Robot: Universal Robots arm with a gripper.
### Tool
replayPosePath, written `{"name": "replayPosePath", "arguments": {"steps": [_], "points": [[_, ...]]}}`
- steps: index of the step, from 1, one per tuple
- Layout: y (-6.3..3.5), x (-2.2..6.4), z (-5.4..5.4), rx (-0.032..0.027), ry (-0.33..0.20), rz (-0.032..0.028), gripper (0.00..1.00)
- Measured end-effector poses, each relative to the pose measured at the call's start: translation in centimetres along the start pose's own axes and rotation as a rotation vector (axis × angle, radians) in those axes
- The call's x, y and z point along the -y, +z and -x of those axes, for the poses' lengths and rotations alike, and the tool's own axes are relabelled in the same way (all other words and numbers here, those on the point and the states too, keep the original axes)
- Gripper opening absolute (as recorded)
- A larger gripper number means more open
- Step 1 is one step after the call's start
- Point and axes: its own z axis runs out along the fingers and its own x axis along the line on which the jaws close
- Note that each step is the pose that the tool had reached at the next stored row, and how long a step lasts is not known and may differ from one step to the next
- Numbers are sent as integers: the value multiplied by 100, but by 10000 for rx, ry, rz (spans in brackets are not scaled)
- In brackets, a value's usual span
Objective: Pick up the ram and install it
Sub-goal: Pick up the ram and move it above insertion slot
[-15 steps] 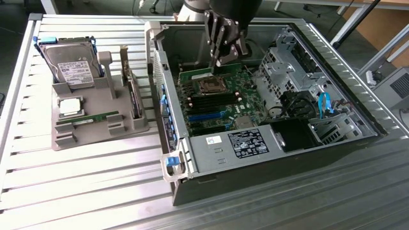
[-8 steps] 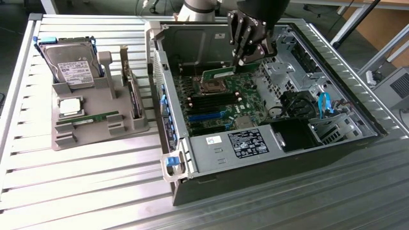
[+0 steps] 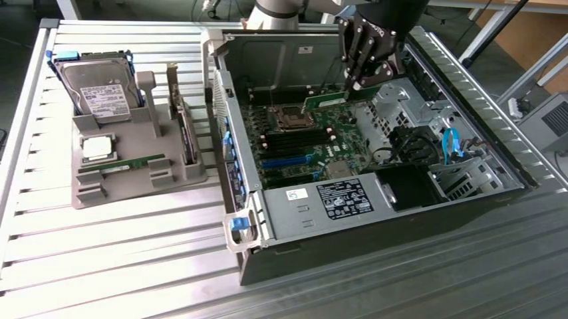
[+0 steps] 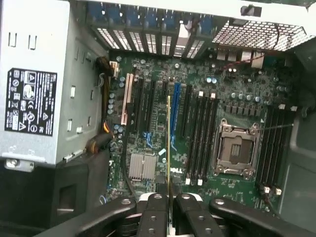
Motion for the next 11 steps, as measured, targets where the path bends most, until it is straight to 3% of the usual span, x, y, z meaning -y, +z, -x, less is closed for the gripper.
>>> {"name": "replayPosePath", "arguments": {"steps": [3, 11], "points": [[0, 134, 1, -7, -1, 1, 12], [-4, 167, 194, -26, 0, 4, 12]]}}
